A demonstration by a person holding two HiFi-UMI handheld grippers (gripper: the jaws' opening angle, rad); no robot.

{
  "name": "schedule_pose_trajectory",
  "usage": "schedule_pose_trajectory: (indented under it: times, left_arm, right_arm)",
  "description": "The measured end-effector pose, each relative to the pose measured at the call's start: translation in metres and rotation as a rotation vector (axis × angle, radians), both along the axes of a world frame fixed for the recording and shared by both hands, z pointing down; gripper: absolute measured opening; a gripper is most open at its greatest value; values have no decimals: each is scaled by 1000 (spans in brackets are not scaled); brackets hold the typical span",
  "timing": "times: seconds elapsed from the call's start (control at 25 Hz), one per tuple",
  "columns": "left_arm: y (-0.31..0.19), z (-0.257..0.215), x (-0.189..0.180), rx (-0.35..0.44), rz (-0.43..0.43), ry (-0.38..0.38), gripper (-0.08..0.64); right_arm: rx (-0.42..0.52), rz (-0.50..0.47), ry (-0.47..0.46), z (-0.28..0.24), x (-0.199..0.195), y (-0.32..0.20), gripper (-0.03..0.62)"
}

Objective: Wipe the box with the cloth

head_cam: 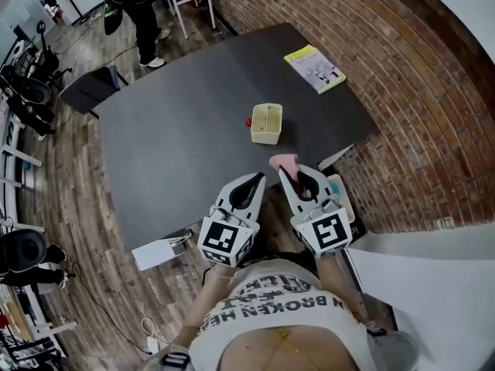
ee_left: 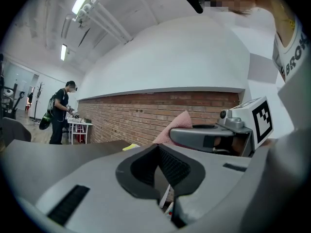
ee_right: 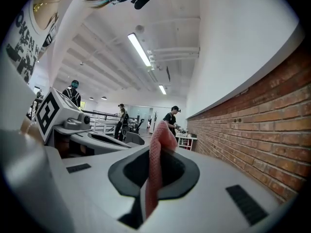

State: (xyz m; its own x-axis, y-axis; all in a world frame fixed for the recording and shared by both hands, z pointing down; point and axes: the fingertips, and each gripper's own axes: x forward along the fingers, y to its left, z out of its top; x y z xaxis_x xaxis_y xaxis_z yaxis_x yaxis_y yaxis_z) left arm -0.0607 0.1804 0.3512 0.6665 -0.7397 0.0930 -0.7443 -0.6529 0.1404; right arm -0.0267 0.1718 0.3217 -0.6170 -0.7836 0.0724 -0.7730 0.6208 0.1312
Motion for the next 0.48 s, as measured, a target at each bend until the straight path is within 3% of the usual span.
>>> schedule_pose_trajectory:
  times: [0.28,0.48]
  left_arm:
    - [-56,10,-26,-27,10,2,8]
    - [-87,20,-29,-60,26,2,8]
  right_arm:
    - [-9,-8,26,10,-32,-59,17]
    - [-22,28,17,13,-28,-90,17]
